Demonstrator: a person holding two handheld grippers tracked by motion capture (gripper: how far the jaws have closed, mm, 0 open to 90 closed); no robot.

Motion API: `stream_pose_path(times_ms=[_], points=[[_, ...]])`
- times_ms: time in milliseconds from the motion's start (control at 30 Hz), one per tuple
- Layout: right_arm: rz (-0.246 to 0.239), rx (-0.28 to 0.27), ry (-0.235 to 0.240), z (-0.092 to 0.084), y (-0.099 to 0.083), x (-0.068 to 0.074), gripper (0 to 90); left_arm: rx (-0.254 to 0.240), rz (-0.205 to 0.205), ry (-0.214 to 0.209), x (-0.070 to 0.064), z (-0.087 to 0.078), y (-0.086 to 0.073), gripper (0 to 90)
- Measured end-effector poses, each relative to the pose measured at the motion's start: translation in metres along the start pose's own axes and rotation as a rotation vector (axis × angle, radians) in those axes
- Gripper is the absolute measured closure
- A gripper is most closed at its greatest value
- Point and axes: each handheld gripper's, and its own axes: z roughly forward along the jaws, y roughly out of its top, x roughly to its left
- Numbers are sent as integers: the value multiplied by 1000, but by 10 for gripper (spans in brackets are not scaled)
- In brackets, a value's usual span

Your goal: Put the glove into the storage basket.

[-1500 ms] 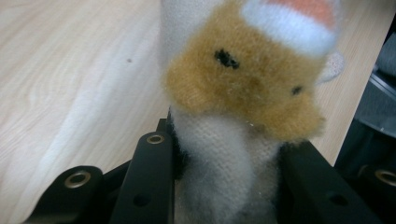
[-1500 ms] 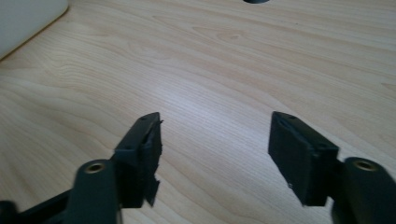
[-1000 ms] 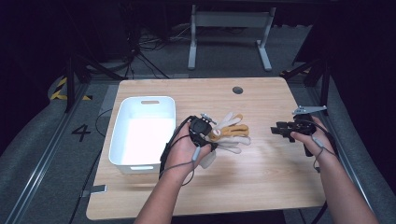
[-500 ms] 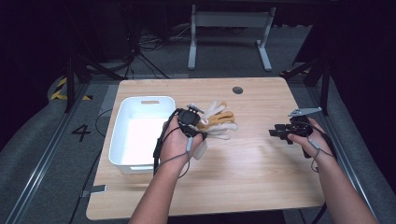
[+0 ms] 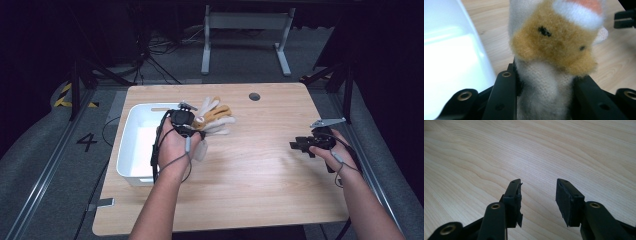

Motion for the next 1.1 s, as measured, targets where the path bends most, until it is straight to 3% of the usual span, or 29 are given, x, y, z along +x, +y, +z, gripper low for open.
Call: stream_pose_path(times_ms=[67,300,333,500,567,733,1100], points=[[-1,-1,0,-1,0,1,566,-2,-11,8,3,-2,0,702],[4,2,4,0,-1,2,567,-42,-135,100,36,-16,-5,701],[4,2,4,0,-1,2,567,-42,-135,100,36,-16,-5,701],[5,0,6,0,0,3,567,-56,-222,145,57,-20,-12,701],[5,0,6,0,0,3,567,-59,-236,150,61,-21,-13,700],[8,5,7,2,0,3,567,-54,-287,188,76,-17,-14,699],[5,6,14,3,2,4,566,-44,-395,218,99,3,-19,697]])
